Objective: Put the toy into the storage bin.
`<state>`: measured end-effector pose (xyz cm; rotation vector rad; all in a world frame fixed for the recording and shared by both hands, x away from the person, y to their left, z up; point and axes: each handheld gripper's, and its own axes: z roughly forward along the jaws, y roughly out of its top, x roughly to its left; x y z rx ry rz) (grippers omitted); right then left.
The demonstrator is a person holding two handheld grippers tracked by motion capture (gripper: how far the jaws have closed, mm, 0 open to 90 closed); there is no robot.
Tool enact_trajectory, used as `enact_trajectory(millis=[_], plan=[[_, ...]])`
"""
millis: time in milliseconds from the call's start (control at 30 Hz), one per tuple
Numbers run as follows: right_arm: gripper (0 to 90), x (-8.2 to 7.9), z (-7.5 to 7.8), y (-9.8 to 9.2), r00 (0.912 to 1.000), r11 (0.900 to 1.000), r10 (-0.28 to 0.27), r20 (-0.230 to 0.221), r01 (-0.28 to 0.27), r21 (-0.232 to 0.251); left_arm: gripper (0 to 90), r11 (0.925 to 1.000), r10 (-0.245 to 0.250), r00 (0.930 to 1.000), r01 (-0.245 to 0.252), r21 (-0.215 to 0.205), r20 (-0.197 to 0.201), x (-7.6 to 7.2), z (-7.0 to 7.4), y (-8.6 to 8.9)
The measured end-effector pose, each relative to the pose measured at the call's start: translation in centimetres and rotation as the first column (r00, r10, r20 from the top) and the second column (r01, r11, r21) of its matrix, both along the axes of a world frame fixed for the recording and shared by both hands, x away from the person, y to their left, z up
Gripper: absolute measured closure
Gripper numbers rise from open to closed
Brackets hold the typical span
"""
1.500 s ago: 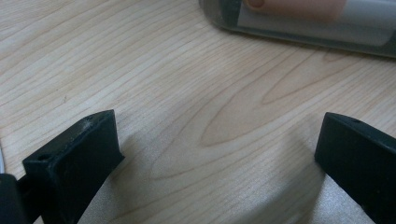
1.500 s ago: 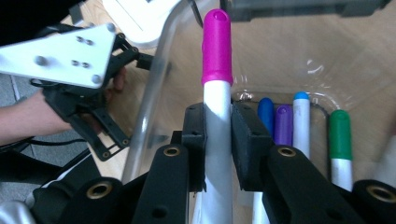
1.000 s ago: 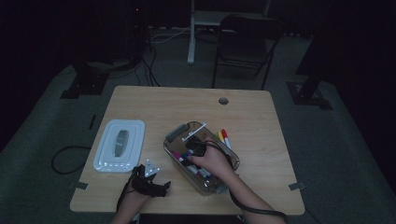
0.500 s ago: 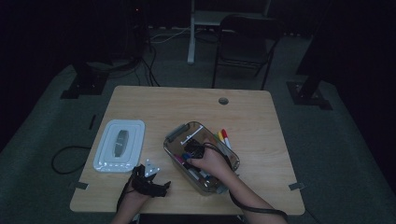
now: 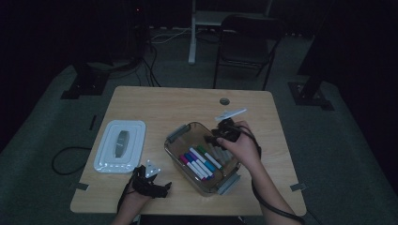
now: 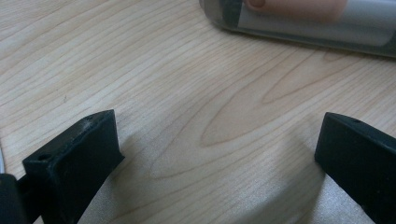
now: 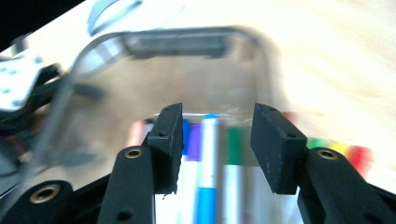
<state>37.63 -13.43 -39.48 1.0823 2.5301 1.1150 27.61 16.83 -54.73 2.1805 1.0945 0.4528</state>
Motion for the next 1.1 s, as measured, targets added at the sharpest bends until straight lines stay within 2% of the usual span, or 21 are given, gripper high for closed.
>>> enact_trajectory(millis=[100,200,267,333,400,567,600,733,900,967,1000,1033,1100], plan=[[53.2,0.6,0.1,-2.7,0.9969,0.997,-0.078,0.01,0.078,0.016,0.6,1.0,0.0,1.0,0.0,0.0,0.0,0.0,0.0,0.0],[56.2,1.2,-0.6,-4.9,0.9871,0.987,-0.16,0.013,0.16,-0.002,0.6,1.0,0.001,1.0,-0.001,-0.001,0.0,0.0,0.0,0.0],[57.7,1.7,-1.5,-5.9,0.9795,0.979,-0.201,-0.005,0.201,-0.001,0.6,1.0,0.0,1.0,0.0,0.0,0.001,0.0,0.0,0.0],[58.6,2.2,-2.7,-6.7,0.9726,0.973,-0.231,-0.024,0.231,-0.029,0.6,1.0,-0.001,1.0,0.001,0.001,-0.001,0.0,0.0,0.0],[60.7,2.7,-4.2,-7.2,0.9646,0.966,-0.259,-0.048,0.258,-0.029,0.6,1.0,-0.001,1.0,0.001,0.001,-0.001,0.0,0.0,0.0],[62.1,4.2,-8.0,-7.9,0.9489,0.955,-0.298,-0.104,0.296,-0.029,0.6,1.0,-0.001,1.0,0.001,0.0,-0.001,0.0,0.0,0.0],[63.1,4.4,-8.7,-7.9,0.9446,0.953,-0.303,-0.126,0.3,-0.045,0.6,1.0,-0.001,1.0,0.001,0.0,-0.001,0.0,0.0,0.0],[63.2,5.2,-10.8,-7.6,0.9371,0.95,-0.31,-0.161,0.301,-0.077,0.6,1.0,-0.001,1.0,0.001,0.0,-0.001,0.0,0.0,0.0],[64.1,5.7,-12.3,-7.2,0.9291,0.947,-0.319,-0.187,0.305,-0.098,0.6,1.0,-0.001,1.0,0.001,0.001,-0.001,0.0,0.0,0.0],[69.4,5.9,-12.6,-7.2,0.924,0.94,-0.337,-0.181,0.32,-0.117,0.6,1.0,-0.001,1.0,0.001,0.001,-0.001,0.0,0.0,0.0],[71.5,5.9,-12.7,-7.2,0.9207,0.937,-0.347,-0.179,0.331,-0.112,0.6,1.0,-0.001,1.0,0.001,0.0,-0.001,0.0,0.0,0.0],[75.2,5.9,-12.7,-7.3,0.9138,0.931,-0.362,-0.185,0.346,-0.111,0.6,1.0,-0.001,1.0,0.001,0.0,-0.001,0.0,0.0,0.0],[76.4,5.9,-12.6,-7.5,0.9047,0.923,-0.383,-0.185,0.367,-0.118,0.6,1.0,-0.001,1.0,0.001,0.0,-0.001,0.0,0.0,0.0]])
